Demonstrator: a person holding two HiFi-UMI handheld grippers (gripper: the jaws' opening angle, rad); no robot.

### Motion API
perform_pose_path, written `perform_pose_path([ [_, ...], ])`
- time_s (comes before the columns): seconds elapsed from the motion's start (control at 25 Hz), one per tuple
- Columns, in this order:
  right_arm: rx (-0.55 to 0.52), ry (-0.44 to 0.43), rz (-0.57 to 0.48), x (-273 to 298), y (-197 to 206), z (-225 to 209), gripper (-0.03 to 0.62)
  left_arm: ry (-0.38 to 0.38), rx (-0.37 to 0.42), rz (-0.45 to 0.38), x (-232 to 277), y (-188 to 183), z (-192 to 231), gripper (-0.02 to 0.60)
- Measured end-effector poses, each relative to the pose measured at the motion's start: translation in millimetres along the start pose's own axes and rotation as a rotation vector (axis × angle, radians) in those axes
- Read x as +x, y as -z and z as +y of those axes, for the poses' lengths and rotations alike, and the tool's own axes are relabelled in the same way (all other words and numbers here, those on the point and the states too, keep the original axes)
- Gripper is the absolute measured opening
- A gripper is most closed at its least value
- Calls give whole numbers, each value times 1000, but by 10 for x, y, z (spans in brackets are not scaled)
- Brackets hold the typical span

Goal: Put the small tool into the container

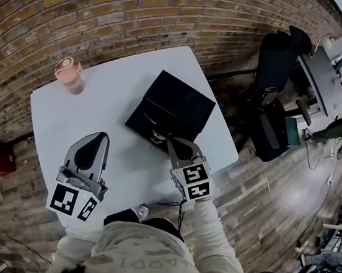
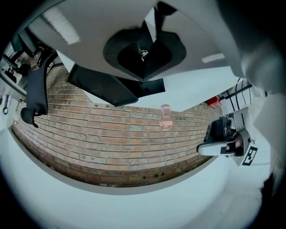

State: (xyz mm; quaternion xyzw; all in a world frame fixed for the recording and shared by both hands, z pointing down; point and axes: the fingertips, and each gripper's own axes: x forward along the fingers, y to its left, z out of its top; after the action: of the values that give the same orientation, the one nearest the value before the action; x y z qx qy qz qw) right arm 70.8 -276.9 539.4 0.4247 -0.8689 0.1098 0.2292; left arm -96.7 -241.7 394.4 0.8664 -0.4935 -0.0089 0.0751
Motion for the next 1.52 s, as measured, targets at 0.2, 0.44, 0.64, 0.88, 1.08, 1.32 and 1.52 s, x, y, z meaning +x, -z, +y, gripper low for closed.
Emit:
perform_pose_path([
  [0.2, 61, 56, -75, -316, -89, 19, 9, 26, 30, -1, -25, -45, -154, 5],
  [0.44, 101, 104, -145, -680, -216, 56, 9, 54, 61, -8, -76, -146, -330, 5],
  [0.64, 127, 140, -188, -951, -275, 78, 9, 63, 73, -23, -138, -231, -442, 5],
  [0.88, 135, 178, -247, -1275, -343, 110, 11, 88, 82, -47, -220, -287, -613, 5],
  [1.08, 145, 202, -296, -1511, -411, 185, 11, 102, 89, -62, -304, -345, -723, 5],
  [1.32, 157, 225, -344, -1773, -475, 253, 11, 121, 98, -78, -402, -416, -868, 5],
  [1.52, 153, 238, -384, -1973, -562, 319, 11, 133, 106, -90, -485, -475, -968, 5],
])
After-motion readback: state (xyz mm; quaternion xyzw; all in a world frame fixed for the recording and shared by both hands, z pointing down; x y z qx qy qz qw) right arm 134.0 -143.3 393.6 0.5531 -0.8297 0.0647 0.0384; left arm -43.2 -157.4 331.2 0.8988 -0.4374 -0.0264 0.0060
